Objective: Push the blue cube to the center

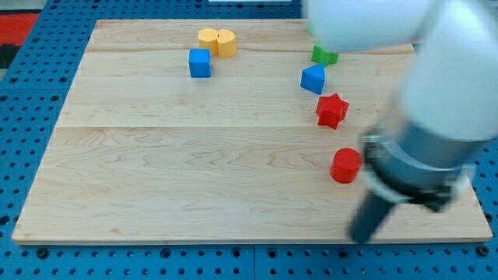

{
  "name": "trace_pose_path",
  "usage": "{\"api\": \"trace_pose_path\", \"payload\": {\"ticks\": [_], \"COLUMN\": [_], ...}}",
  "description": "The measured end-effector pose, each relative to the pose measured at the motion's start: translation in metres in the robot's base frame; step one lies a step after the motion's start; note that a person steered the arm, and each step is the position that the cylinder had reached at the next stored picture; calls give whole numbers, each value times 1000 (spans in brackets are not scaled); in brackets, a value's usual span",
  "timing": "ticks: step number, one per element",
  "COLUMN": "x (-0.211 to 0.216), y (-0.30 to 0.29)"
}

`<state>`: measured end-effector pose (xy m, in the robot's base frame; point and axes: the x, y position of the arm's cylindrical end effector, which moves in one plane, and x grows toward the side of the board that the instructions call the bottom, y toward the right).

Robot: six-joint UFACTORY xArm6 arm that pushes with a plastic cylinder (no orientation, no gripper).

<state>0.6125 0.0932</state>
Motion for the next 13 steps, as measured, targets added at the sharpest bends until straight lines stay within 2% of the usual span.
{"api": "trace_pose_path", "payload": {"ticks": [1,2,5,8,10,11,13], "x": [-11,-44,-155,-243,-291,-310,-303], "y": [-97,-154,-283,-269,-226,-198,-165]}}
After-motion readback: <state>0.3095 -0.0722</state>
